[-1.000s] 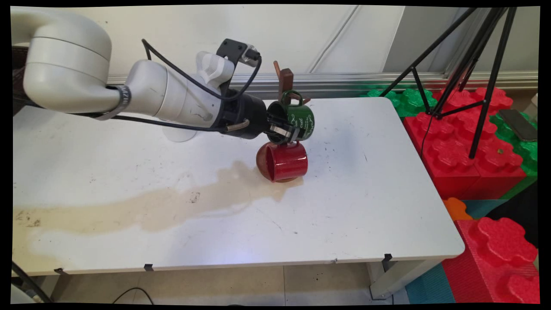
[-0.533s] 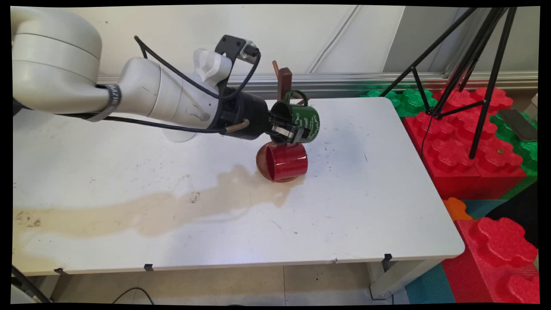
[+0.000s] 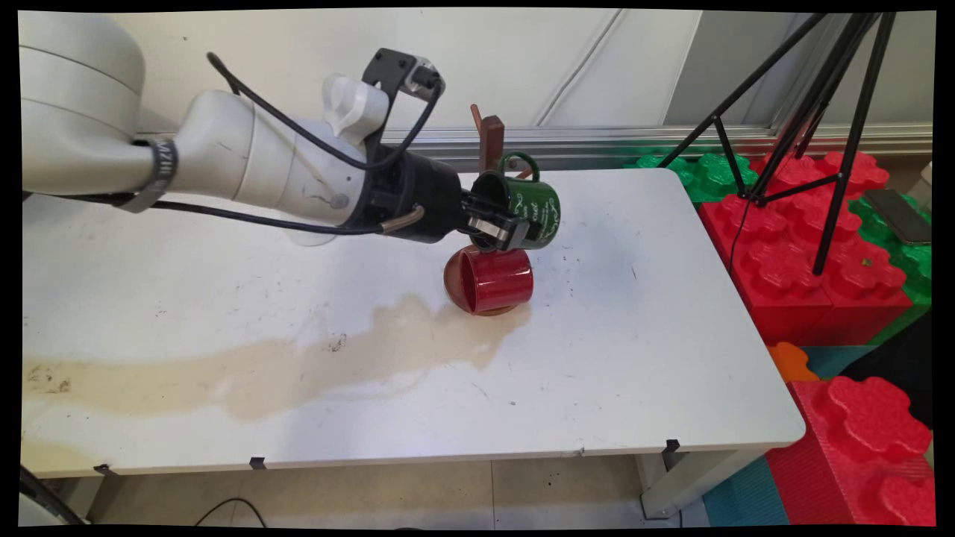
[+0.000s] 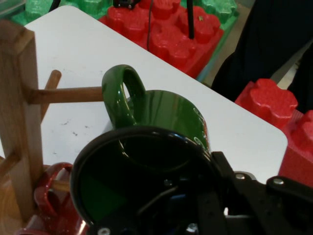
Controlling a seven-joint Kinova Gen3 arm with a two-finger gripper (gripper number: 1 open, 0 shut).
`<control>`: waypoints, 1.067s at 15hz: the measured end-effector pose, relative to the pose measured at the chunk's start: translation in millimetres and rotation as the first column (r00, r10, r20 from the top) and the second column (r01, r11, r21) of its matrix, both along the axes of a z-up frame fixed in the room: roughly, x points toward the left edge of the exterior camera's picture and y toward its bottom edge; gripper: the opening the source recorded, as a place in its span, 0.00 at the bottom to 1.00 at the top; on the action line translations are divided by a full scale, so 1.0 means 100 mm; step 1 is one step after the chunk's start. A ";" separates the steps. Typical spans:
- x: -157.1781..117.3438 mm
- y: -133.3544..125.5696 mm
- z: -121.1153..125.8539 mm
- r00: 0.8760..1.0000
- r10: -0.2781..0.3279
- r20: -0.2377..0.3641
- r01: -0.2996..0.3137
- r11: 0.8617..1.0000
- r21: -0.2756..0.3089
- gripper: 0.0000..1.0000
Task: Place the picked object on the table
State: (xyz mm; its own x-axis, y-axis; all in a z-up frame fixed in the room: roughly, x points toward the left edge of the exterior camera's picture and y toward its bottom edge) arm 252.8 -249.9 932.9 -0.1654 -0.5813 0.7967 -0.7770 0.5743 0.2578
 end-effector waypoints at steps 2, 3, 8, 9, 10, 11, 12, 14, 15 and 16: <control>0.01 0.07 0.05 1.000 -0.016 -0.002 0.016 1.000 -0.003 0.00; 0.01 0.10 0.07 1.000 -0.027 -0.001 0.027 1.000 -0.006 0.00; 0.01 0.29 0.21 0.993 -0.117 0.016 0.117 0.992 -0.037 0.00; 0.01 0.32 0.23 0.990 -0.139 0.025 0.140 0.989 -0.045 0.00; 0.01 0.37 0.26 0.984 -0.173 0.046 0.176 0.983 -0.055 0.00; 0.02 0.41 0.29 0.978 -0.197 0.065 0.201 0.978 -0.063 0.00; 0.04 0.44 0.31 0.972 -0.219 0.087 0.225 0.972 -0.069 0.00; 0.06 0.51 0.35 0.952 -0.270 0.141 0.282 0.956 -0.075 0.00; 0.08 0.54 0.37 0.943 -0.289 0.165 0.304 0.950 -0.073 0.00; 0.09 0.55 0.38 0.937 -0.300 0.182 0.317 0.946 -0.072 0.00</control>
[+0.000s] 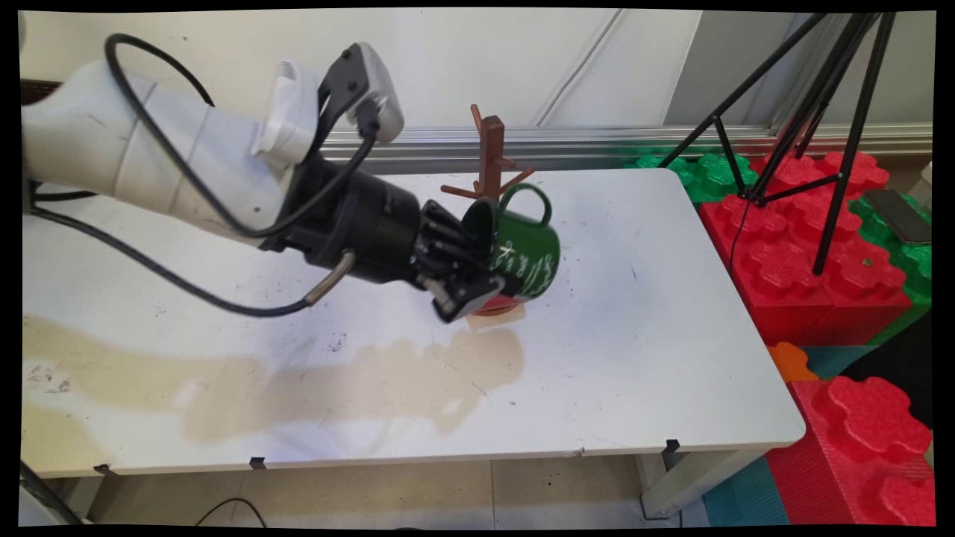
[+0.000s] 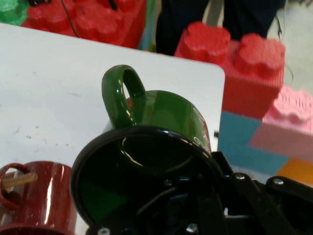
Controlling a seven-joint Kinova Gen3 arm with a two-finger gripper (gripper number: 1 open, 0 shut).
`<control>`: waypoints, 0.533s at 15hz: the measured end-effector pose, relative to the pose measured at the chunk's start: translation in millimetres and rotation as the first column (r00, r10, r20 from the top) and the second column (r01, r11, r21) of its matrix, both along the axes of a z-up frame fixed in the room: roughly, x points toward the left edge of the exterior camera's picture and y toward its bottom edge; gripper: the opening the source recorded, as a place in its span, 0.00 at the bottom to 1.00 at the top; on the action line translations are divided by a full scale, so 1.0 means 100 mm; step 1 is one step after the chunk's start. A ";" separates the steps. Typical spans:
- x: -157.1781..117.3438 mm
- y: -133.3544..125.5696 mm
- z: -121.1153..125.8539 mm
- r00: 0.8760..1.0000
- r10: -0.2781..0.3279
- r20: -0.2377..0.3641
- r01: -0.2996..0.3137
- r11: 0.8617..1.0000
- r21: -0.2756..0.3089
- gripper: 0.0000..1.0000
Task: Place the picked object on the table
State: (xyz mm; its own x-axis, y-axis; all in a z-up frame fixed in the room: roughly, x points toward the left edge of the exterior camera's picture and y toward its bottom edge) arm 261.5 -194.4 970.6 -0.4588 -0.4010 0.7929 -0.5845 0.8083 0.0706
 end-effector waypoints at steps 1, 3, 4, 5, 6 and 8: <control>0.02 0.02 0.01 1.000 -0.017 0.026 0.017 1.000 -0.004 0.00; 0.08 0.07 0.04 0.994 -0.052 0.094 0.053 0.999 -0.003 0.00; 0.11 0.09 0.05 0.990 -0.066 0.124 0.067 0.998 0.001 0.00; 0.13 0.10 0.05 0.987 -0.078 0.143 0.078 0.997 0.006 0.00; 0.16 0.12 0.05 0.981 -0.094 0.172 0.093 0.996 0.015 0.00; 0.24 0.16 0.06 0.968 -0.124 0.218 0.119 0.992 0.034 0.00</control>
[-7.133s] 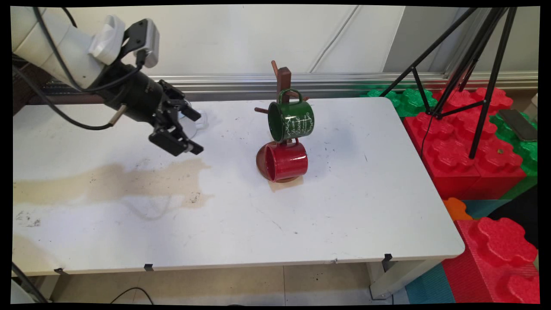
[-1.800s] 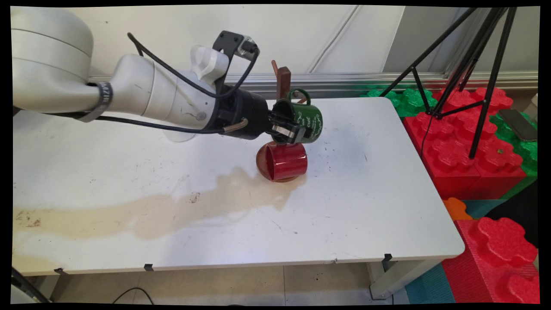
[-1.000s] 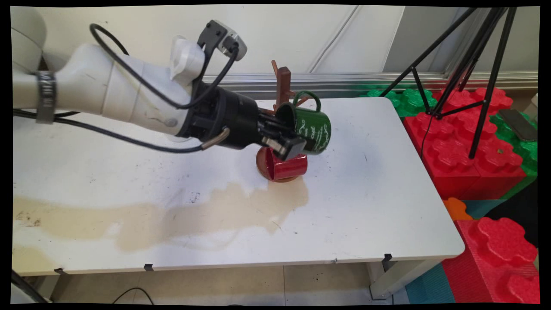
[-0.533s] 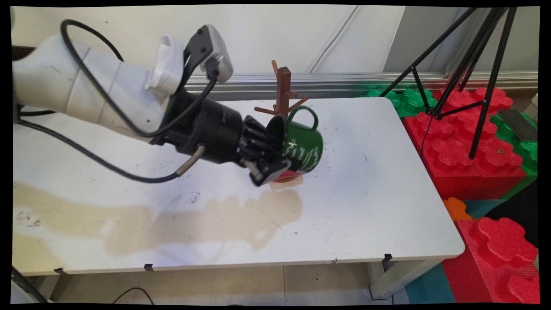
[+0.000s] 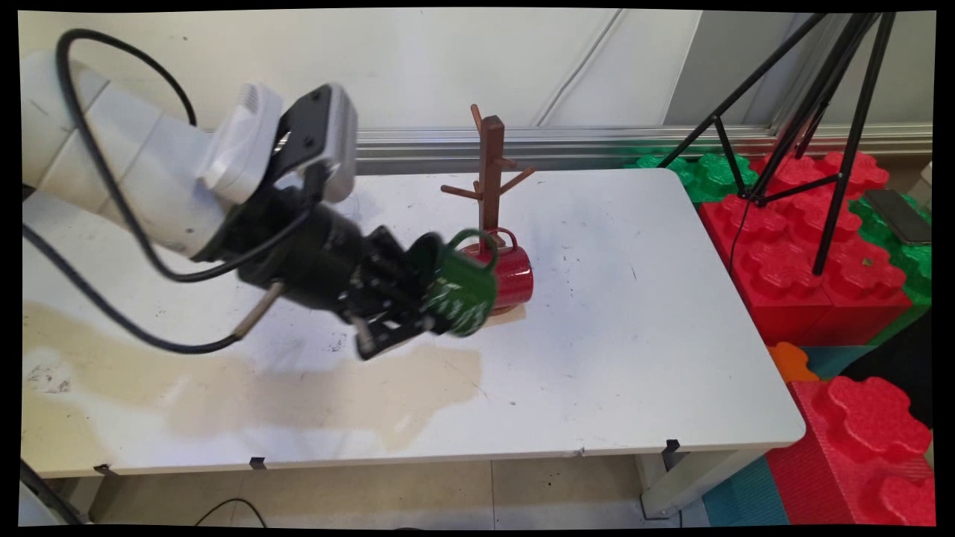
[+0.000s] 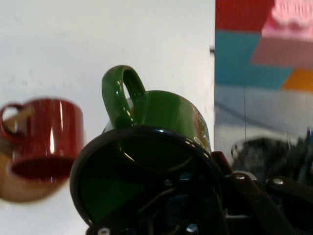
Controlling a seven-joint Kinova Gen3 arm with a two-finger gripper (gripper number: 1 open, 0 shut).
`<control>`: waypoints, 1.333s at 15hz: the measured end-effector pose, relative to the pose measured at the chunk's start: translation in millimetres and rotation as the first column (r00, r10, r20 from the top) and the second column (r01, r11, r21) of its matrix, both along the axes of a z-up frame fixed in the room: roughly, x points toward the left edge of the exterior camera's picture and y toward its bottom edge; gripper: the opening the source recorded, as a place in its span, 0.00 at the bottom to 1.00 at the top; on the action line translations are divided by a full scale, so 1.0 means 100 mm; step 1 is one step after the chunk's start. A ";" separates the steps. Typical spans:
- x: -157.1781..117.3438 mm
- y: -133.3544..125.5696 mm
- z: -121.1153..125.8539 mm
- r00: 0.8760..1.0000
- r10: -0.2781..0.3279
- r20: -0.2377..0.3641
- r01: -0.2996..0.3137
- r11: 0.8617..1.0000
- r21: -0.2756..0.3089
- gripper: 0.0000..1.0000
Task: Place the picked object on the table
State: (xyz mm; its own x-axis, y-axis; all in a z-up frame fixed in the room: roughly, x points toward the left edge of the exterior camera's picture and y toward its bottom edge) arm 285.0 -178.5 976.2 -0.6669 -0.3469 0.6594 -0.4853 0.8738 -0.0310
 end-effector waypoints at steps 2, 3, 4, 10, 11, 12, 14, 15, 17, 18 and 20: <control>0.08 0.02 0.00 0.998 -0.028 0.048 0.027 0.999 0.017 0.00; 0.11 0.02 0.00 0.997 -0.037 0.069 0.035 0.999 0.025 0.00; 0.16 0.03 0.00 0.994 -0.049 0.099 0.046 0.998 0.038 0.00; 0.41 -0.10 -0.10 0.941 -0.156 0.300 0.124 0.985 0.122 0.00; 0.43 -0.14 -0.13 0.927 -0.173 0.334 0.134 0.982 0.136 0.00; 0.44 -0.18 -0.17 0.911 -0.188 0.366 0.141 0.978 0.151 0.00; 0.46 -0.25 -0.24 0.882 -0.212 0.421 0.151 0.973 0.174 0.00; 0.47 -0.29 -0.29 0.868 -0.219 0.446 0.150 0.971 0.184 0.00; 0.47 -0.36 -0.41 0.841 -0.231 0.489 0.148 0.968 0.201 0.00; 0.47 -0.39 -0.48 0.828 -0.236 0.509 0.147 0.967 0.209 0.00; 0.45 -0.45 -0.63 0.802 -0.247 0.543 0.148 0.964 0.221 0.00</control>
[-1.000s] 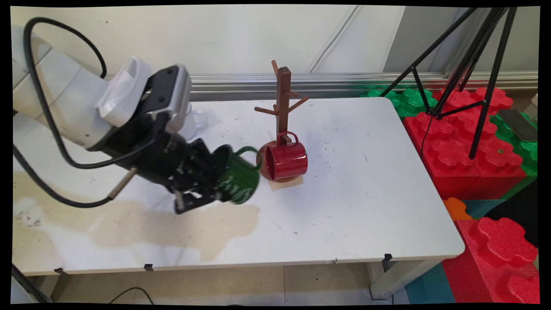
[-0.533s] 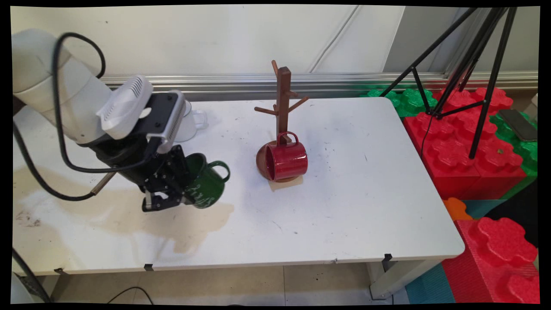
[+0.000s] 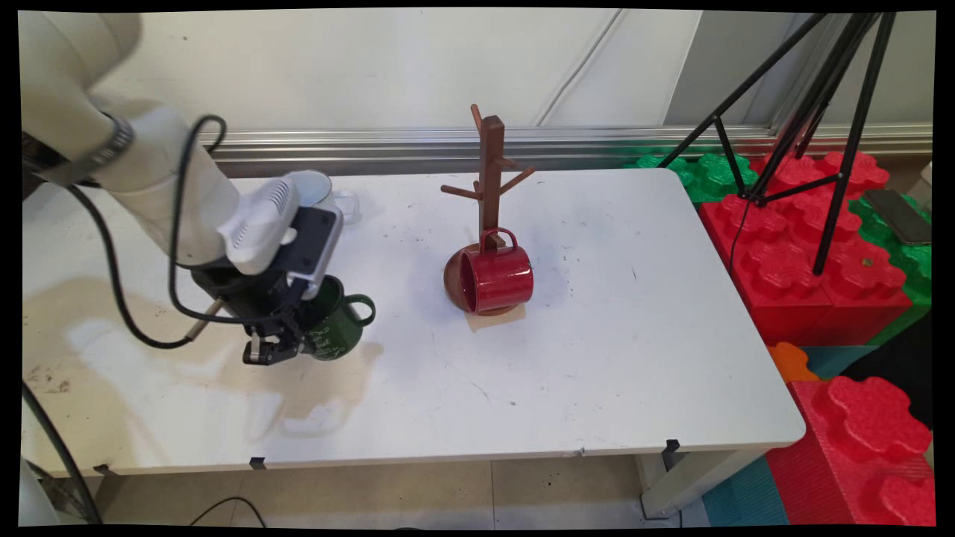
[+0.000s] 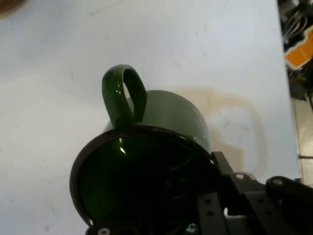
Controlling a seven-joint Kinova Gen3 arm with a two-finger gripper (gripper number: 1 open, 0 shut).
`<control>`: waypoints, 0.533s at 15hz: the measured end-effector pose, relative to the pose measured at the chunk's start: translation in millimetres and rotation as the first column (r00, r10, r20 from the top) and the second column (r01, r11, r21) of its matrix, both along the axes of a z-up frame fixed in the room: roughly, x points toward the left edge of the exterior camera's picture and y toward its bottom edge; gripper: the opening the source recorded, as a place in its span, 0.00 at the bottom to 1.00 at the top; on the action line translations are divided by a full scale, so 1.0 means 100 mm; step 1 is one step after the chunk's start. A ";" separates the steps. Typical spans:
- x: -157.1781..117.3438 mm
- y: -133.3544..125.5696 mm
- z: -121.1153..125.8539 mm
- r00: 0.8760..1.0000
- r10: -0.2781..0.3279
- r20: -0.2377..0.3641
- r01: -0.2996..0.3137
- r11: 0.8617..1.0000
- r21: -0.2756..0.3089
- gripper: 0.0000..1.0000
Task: Place the picked object on the table
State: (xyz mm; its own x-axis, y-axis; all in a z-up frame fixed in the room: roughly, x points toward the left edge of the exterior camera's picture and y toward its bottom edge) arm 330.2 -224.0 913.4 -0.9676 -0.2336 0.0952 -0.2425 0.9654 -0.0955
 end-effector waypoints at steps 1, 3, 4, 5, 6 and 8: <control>-0.01 -0.03 -0.07 1.000 -0.005 0.017 0.005 1.000 0.003 0.00; -0.04 -0.09 -0.22 0.999 -0.011 0.050 0.010 1.000 0.008 0.00; -0.05 -0.13 -0.30 0.998 -0.012 0.066 0.011 1.000 0.010 0.00; -0.07 -0.16 -0.36 0.997 -0.012 0.080 0.011 1.000 0.012 0.00; -0.07 -0.18 -0.40 0.996 -0.011 0.088 0.010 1.000 0.013 0.00; -0.09 -0.23 -0.54 0.993 -0.006 0.115 0.004 1.000 0.016 0.00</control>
